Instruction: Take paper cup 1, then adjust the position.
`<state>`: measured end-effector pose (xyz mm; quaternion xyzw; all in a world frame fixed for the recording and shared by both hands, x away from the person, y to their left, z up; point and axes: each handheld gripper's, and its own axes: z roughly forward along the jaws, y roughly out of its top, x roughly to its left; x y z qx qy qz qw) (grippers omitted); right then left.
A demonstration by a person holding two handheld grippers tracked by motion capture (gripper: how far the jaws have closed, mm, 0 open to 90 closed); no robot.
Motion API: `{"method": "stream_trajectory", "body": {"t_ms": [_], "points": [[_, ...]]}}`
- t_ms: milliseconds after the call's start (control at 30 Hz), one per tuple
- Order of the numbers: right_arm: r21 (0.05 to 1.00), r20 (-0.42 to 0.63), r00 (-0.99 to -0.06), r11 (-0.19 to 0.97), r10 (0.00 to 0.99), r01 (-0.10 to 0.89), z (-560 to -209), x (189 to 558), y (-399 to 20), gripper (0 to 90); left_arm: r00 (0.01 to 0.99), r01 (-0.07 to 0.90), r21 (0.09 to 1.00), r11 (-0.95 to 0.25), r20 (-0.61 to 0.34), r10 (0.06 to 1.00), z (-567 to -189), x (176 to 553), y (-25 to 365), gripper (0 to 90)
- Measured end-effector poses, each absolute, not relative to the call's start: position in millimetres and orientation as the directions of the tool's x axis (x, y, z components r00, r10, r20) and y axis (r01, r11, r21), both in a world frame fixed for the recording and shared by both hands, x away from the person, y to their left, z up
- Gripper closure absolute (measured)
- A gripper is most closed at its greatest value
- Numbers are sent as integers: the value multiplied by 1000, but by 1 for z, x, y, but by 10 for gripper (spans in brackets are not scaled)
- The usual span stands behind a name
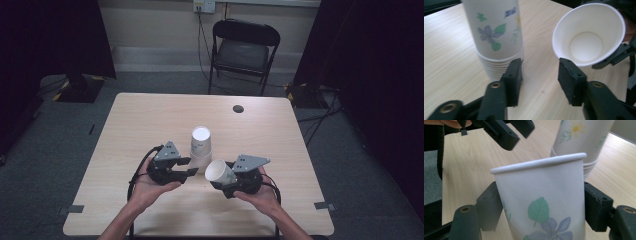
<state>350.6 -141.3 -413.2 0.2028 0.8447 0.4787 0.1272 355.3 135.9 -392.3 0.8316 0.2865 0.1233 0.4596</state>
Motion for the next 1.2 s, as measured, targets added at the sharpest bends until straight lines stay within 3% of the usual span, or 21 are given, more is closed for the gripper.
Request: {"method": "stream_trajectory", "body": {"t_ms": [400,1200], "points": [[878,18,-809,377,588,293,-414,368,-168,269,731,417,843,-340,-88,677,-401,355,167,321],[894,103,-630,206,769,397,-432,419,-210,268,615,495,827,-266,-117,780,-422,347,216,324]]}}
